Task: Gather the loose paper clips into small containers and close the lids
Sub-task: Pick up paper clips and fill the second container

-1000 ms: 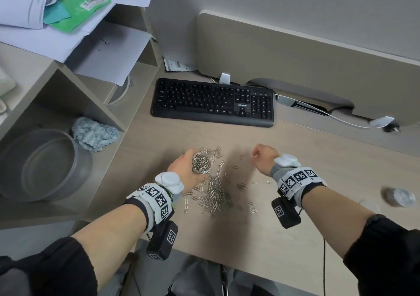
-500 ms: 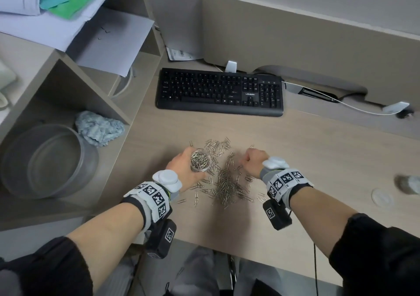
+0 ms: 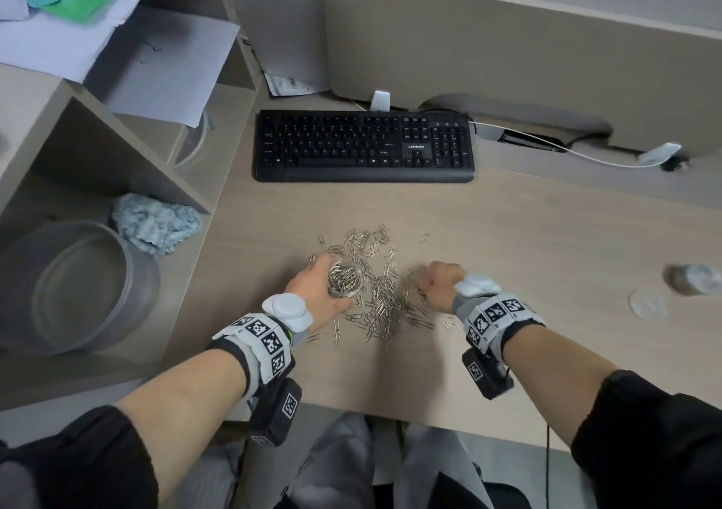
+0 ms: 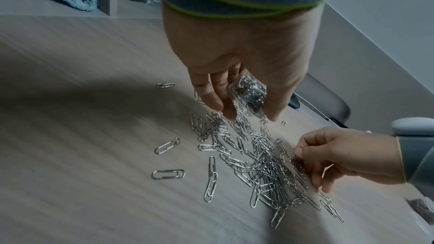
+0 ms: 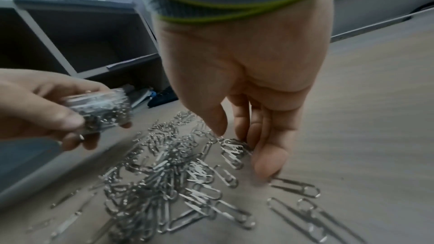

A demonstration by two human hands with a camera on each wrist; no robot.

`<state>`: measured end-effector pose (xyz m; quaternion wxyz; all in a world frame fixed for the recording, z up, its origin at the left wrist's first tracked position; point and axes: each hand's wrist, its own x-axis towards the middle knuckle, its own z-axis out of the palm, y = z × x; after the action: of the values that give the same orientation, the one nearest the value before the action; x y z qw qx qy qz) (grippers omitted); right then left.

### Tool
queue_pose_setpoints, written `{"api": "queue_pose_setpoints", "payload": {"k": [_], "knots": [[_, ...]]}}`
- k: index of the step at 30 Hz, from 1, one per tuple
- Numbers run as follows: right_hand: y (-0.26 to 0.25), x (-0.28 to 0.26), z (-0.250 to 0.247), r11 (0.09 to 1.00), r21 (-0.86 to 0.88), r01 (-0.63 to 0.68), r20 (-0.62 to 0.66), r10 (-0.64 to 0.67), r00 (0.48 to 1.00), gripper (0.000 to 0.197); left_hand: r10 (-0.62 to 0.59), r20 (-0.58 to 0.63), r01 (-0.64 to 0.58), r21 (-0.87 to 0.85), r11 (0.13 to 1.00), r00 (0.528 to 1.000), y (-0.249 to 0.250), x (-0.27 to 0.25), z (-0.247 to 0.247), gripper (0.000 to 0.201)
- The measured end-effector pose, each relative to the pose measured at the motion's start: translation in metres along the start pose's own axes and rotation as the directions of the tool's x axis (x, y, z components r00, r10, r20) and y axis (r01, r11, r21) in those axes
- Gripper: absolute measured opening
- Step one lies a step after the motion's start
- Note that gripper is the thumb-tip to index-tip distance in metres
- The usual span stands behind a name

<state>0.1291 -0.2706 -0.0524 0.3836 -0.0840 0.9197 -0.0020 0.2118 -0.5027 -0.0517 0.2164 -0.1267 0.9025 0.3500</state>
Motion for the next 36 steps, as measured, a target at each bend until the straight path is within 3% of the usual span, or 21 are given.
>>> {"api": "queue_pose_setpoints", "payload": {"k": [3,5,9,16,19,22,24,27,29,34,36], "knots": [[0.004,-0.003,0.008,0.986,0.165,-0.040,-0.044,0.047,0.998,0.023,0.014,-0.006,-0.014,-0.007,1.000,1.000,0.004,0.002,0.002,0.058],[0.022,-0.004,0.009,0.932,0.348,-0.098,0.009,0.101,0.995,0.025,0.018,-0.003,-0.018,-0.002,1.000,1.000,0.006,0.003,0.002,0.060],[0.041,-0.013,0.015,0.896,0.408,-0.175,0.103,0.145,0.984,0.030,0.029,0.012,-0.029,-0.021,0.999,1.000,0.008,0.002,0.005,0.057],[-0.020,-0.015,0.022,0.859,0.510,-0.047,0.108,-0.010,0.994,0.027,0.028,0.015,-0.028,0.004,1.000,0.999,0.004,-0.005,0.006,0.064],[-0.031,-0.012,0.023,0.935,0.349,0.061,-0.002,-0.064,0.998,0.028,0.018,-0.005,-0.018,-0.003,1.000,1.000,0.002,-0.007,0.001,0.067],[-0.025,-0.009,0.023,0.988,0.103,0.112,-0.116,-0.100,0.988,0.072,-0.004,-0.018,0.004,-0.005,1.000,1.000,-0.004,-0.007,-0.005,0.064],[-0.025,-0.009,0.029,0.983,-0.022,0.185,-0.099,-0.186,0.978,0.098,-0.012,-0.019,0.012,-0.015,1.000,1.000,-0.006,-0.007,-0.006,0.066],[-0.034,-0.011,0.040,0.921,-0.235,0.311,0.006,-0.319,0.948,0.114,-0.014,-0.035,0.013,-0.017,1.000,0.999,-0.007,-0.008,-0.008,0.060],[-0.038,-0.006,0.042,0.906,-0.276,0.321,0.021,-0.328,0.944,0.108,-0.014,-0.042,0.013,-0.022,1.000,0.999,-0.009,-0.009,-0.009,0.060],[-0.045,0.009,0.038,0.907,-0.211,0.364,-0.030,-0.378,0.925,0.057,-0.021,-0.059,0.020,-0.007,1.000,0.998,-0.012,-0.009,-0.011,0.069],[-0.046,0.014,0.036,0.903,-0.209,0.374,-0.020,-0.387,0.922,0.052,-0.039,-0.056,0.039,0.009,0.999,0.998,-0.012,-0.008,-0.011,0.073]]}}
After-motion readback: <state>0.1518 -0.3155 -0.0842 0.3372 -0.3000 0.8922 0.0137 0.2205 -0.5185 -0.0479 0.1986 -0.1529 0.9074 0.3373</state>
